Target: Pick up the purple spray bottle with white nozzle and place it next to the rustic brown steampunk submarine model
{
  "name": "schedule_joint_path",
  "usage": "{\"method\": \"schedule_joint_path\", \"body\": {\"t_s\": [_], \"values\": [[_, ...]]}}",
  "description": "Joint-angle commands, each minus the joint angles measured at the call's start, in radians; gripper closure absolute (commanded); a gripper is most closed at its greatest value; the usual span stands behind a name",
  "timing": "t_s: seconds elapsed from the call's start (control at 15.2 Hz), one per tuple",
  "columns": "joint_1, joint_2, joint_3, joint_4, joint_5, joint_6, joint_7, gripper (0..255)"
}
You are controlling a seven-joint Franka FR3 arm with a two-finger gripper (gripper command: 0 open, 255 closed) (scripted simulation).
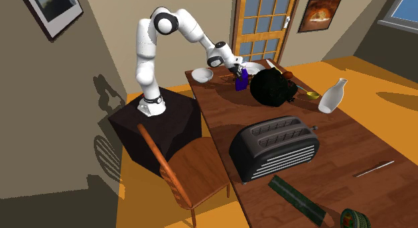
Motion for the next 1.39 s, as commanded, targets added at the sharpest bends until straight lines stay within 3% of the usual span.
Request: {"method": "schedule_joint_path", "body": {"t_s": [0.0,0.13,0.2,0.53,0.79,1.32], "values": [[0.0,0.0,0.0,0.0,0.0,0.001,0.0,255],[0.0,0.0,0.0,0.0,0.0,0.001,0.0,255],[0.0,0.0,0.001,0.0,0.0,0.001,0.0,0],[-0.001,0.0,0.001,0.0,0.0,0.001,-0.001,0],[0.025,-0.15,-0.036,-0.085,-0.033,-0.066,0.032,0],[0.024,-0.15,-0.035,-0.085,-0.033,-0.066,0.032,0]]}}
